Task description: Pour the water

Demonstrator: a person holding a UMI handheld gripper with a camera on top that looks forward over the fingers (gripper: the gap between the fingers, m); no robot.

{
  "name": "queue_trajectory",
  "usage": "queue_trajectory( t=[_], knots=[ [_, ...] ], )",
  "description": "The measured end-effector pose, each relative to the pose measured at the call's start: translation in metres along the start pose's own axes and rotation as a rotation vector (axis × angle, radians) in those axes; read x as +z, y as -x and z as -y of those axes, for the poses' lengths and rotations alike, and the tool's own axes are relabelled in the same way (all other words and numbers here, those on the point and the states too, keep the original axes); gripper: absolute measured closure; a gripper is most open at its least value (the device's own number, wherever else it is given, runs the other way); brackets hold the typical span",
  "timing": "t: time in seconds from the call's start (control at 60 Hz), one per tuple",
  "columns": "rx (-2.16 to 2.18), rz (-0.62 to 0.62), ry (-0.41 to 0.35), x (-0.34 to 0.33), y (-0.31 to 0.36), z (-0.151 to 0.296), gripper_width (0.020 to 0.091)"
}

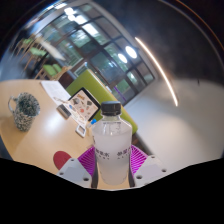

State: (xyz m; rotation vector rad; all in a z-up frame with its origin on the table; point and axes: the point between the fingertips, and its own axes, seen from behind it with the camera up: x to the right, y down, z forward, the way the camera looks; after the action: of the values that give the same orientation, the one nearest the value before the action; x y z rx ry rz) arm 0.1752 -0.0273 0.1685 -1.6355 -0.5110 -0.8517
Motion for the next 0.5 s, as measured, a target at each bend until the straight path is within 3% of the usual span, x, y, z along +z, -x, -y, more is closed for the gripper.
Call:
queue_trajectory(
  t=[0.133, 0.267, 0.5],
  knots=[
    [-0.389, -0.063, -0.071, -0.006, 0.027, 0.073, 0.0691],
    [-0.929, -0.155, -0.152, -0.004, 0.067, 0.117, 0.0689],
    [-1.39, -0.21, -0.236, -0.009, 0.093, 0.131, 0.0689]
  ],
)
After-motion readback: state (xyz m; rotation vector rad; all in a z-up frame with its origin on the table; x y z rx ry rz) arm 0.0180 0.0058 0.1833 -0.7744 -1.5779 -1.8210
